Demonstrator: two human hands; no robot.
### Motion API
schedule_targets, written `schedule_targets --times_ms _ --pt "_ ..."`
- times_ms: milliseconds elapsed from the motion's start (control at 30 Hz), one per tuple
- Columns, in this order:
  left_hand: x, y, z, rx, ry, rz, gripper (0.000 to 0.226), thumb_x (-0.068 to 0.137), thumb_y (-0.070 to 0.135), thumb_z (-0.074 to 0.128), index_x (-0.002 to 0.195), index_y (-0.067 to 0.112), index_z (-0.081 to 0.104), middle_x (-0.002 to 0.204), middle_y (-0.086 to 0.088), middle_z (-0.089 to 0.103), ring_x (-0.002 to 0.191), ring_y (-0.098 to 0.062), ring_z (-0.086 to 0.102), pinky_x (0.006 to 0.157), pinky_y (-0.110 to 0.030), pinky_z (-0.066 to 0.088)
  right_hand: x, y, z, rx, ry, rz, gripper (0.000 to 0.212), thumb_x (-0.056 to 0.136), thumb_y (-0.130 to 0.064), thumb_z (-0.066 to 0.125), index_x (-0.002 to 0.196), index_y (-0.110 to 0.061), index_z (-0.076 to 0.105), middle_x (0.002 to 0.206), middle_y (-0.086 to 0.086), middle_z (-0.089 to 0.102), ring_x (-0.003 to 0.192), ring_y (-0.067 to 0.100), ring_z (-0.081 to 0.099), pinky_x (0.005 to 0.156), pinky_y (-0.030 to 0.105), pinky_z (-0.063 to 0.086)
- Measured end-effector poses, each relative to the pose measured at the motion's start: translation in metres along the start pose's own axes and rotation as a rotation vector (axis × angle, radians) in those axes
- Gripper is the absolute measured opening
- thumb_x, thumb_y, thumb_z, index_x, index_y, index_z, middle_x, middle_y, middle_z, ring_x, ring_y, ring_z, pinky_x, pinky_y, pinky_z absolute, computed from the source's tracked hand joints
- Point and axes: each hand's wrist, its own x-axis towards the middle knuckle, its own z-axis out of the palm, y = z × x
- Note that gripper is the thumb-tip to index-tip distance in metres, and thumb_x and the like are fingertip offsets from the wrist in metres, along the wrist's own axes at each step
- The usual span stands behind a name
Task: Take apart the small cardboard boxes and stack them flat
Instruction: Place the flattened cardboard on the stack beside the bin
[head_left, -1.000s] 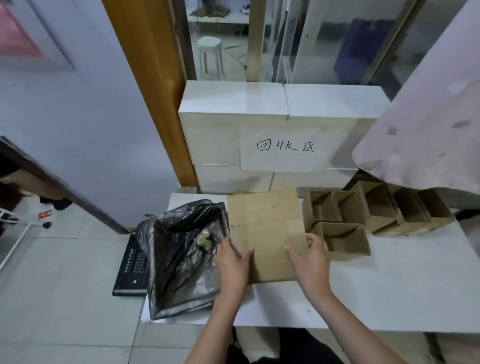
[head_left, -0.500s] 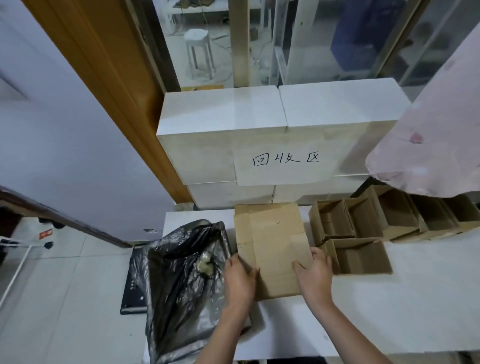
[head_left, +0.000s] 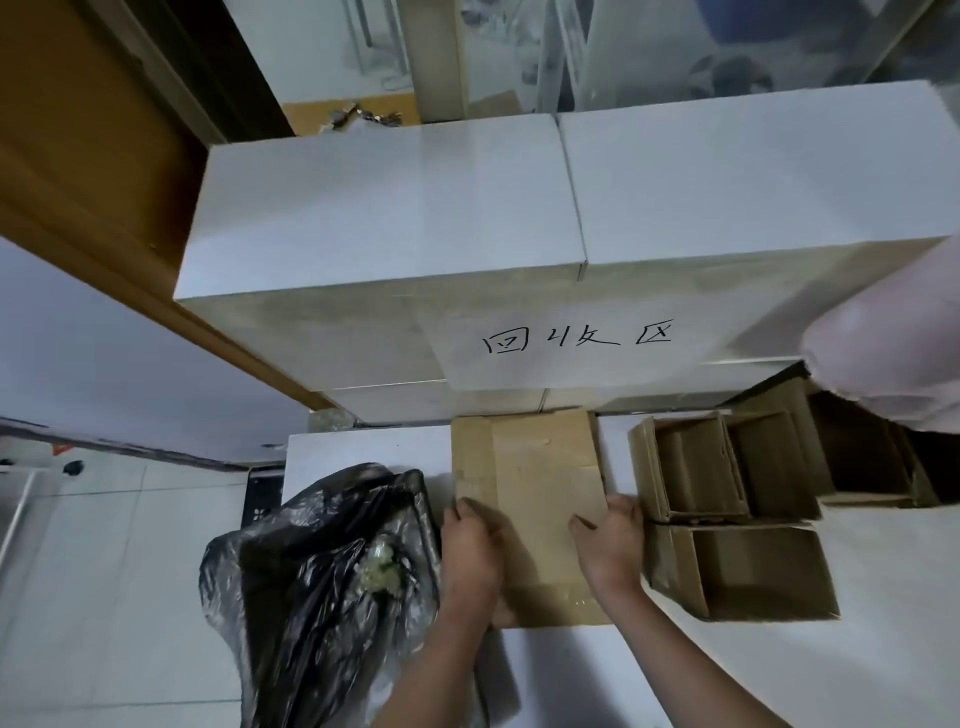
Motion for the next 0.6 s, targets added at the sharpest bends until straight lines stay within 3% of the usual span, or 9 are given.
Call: schedule_targets --times_ms 67,233,333,400,500,600 --pt "0.010 0.002 0.005 0.012 -0.009 0.006 0.058 0.094 0.016 0.063 0.143 0.000 0.036 0.141 -0.016 0.041 0.126 -0.031 0.051 0.110 -0.038 0.042 0.009 0.002 0.007 -0.006 -0.001 0.019 0.041 0.083 -0.012 0.075 0.116 0.001 0.055 0.123 0.019 0.051 0.108 0.030 0.054 0.083 0.020 0.036" --pt "0.025 0.002 0.011 0.049 0.011 0.038 0.066 0.094 0.011 0.064 0.146 0.001 0.025 0.142 -0.018 0.037 0.129 -0.032 0.047 0.111 -0.039 0.041 0.023 0.006 0.022 -0.008 -0.020 0.079 0.048 0.083 -0.016 0.076 0.121 -0.003 0.050 0.125 0.020 0.053 0.109 0.034 0.057 0.089 0.038 0.053" --pt "0.023 0.000 0.016 0.127 0.059 0.110 0.077 0.096 0.010 0.061 0.152 0.003 0.010 0.142 -0.019 0.035 0.130 -0.033 0.042 0.113 -0.039 0.038 0.024 0.007 0.024 -0.069 -0.037 0.089 0.054 0.084 -0.022 0.076 0.124 -0.004 0.046 0.127 0.019 0.054 0.110 0.036 0.059 0.083 0.039 0.055" --pt "0.021 0.001 0.019 0.223 0.095 0.152 0.086 0.098 0.010 0.058 0.157 0.009 -0.004 0.152 -0.022 0.023 0.139 -0.036 0.030 0.118 -0.040 0.030 0.023 0.007 0.024 -0.188 -0.020 0.065 0.061 0.083 -0.028 0.076 0.130 -0.003 0.045 0.131 0.018 0.050 0.116 0.034 0.054 0.087 0.039 0.053" --pt "0.019 0.004 0.030 0.279 0.114 0.307 0.088 0.101 0.008 0.047 0.158 0.029 -0.016 0.164 -0.012 -0.022 0.153 -0.033 -0.013 0.126 -0.043 0.007 0.018 0.007 0.028 -0.361 0.079 -0.153 0.075 0.083 -0.031 0.074 0.143 -0.006 0.037 0.146 0.019 0.033 0.133 0.035 0.037 0.102 0.038 0.046" --pt "0.028 0.002 0.045 0.347 0.089 0.429 0.068 0.106 0.030 0.026 0.156 0.029 -0.021 0.159 -0.002 -0.037 0.147 -0.020 -0.033 0.123 -0.041 -0.013 0.021 0.007 0.041 -0.574 -0.019 -0.476 0.082 0.095 -0.034 0.053 0.159 -0.011 0.007 0.165 0.016 -0.001 0.152 0.031 0.003 0.122 0.041 0.023"
